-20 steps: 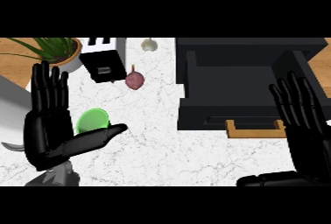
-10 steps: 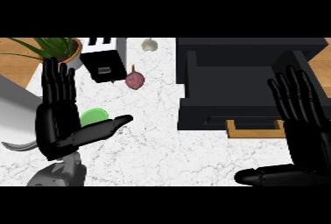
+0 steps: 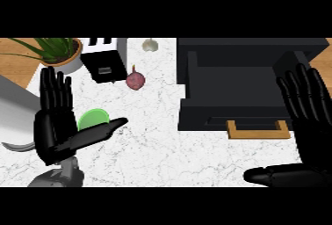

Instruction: Pick up the cup, place it into the drawer and close the drawer

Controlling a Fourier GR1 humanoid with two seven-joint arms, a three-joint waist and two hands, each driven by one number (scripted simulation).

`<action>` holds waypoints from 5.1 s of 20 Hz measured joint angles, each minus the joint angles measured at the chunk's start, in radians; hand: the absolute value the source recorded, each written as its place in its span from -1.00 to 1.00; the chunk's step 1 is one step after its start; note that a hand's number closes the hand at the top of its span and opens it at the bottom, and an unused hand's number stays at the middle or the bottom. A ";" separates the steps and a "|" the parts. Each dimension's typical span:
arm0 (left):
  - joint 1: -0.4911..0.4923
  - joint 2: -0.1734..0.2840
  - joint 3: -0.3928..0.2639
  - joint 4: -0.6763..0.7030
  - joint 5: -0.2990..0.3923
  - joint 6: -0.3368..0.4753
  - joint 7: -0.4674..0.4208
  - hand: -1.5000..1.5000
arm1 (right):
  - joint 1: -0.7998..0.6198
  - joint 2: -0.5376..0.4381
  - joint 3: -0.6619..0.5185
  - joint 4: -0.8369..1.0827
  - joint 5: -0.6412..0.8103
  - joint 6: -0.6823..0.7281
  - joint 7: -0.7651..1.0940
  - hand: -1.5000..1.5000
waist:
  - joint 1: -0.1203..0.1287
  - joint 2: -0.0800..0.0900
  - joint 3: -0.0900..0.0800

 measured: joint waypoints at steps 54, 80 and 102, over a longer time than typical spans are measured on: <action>-0.079 0.071 0.294 0.978 0.274 -0.248 -0.688 -1.00 | -0.053 -0.013 -0.021 -0.037 -0.025 0.016 0.094 -1.00 | -0.002 0.001 0.000; -0.279 0.098 0.350 1.376 0.369 -0.567 -0.912 1.00 | -0.047 -0.002 -0.018 -0.031 -0.029 0.020 0.084 -1.00 | -0.007 0.002 -0.001; -0.253 0.127 0.262 1.247 0.294 -0.616 -0.966 1.00 | -0.055 -0.011 -0.027 -0.035 -0.027 0.016 0.101 -1.00 | 0.005 -0.002 0.000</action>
